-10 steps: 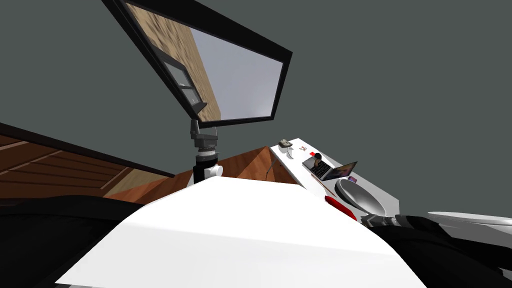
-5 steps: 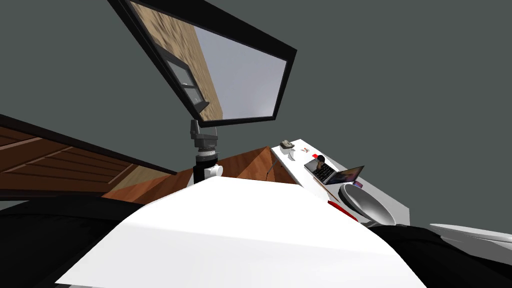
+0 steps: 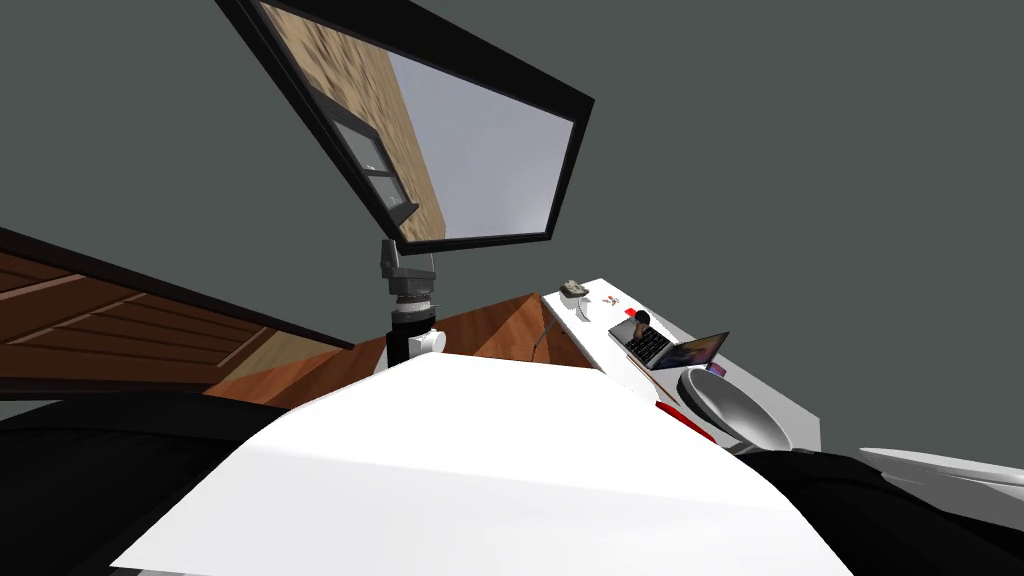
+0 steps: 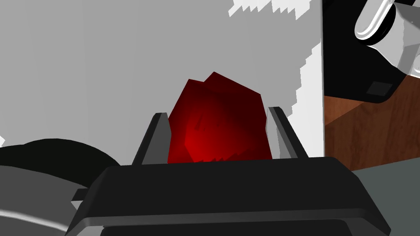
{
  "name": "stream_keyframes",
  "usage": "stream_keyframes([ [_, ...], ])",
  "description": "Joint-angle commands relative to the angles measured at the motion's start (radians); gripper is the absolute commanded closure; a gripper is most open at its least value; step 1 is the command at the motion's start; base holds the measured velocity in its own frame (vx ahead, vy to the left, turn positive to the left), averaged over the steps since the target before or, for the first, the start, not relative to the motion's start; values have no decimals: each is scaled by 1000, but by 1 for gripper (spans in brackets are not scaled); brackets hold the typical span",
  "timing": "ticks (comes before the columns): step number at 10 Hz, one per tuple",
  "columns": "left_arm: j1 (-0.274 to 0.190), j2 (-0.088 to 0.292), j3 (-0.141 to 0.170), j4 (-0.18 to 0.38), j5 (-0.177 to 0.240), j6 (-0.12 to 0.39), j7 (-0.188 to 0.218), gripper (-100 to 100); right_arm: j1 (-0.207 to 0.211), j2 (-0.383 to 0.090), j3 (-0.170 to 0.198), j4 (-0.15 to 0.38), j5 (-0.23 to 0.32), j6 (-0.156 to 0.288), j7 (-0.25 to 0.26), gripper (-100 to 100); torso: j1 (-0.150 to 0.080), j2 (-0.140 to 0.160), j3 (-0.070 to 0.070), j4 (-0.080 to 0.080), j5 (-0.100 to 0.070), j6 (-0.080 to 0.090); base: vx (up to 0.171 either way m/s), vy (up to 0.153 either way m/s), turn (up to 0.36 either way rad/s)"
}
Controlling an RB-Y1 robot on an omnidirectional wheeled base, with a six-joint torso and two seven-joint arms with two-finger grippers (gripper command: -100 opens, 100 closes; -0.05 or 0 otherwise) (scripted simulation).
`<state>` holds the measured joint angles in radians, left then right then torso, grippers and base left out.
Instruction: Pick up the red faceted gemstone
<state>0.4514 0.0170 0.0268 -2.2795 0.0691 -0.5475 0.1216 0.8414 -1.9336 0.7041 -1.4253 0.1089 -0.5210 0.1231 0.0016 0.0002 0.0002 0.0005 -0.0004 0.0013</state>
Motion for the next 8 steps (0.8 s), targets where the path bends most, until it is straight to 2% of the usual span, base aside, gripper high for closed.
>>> stream_keyframes([
  [1,0,0,0,0,0,0,0,0,0,0,0,0,0,0,0,100,0,0,0,0,0,0,0,0,0],
  [2,0,0,0,0,0,0,0,0,0,0,0,0,0,0,0,0,0,0,0,0,0,0,0,0,0],
  [3,0,0,0,0,0,0,0,0,-1,-33,-1,-7,-13,-13,-4,100,0,0,0,0,0,0,-9,8,-77],
  [6,0,0,0,0,0,0,0,0,-4,-91,-3,-22,-33,-34,-14,100,2,1,0,0,1,0,-15,14,-59],
  [7,0,0,0,0,0,0,0,0,-5,-86,5,-29,-43,-23,-3,100,2,1,0,0,1,0,-6,6,-11],
  [8,0,0,0,0,0,0,0,0,-5,-89,5,-29,-46,-25,-2,0,2,1,0,0,1,0,0,0,0],
])
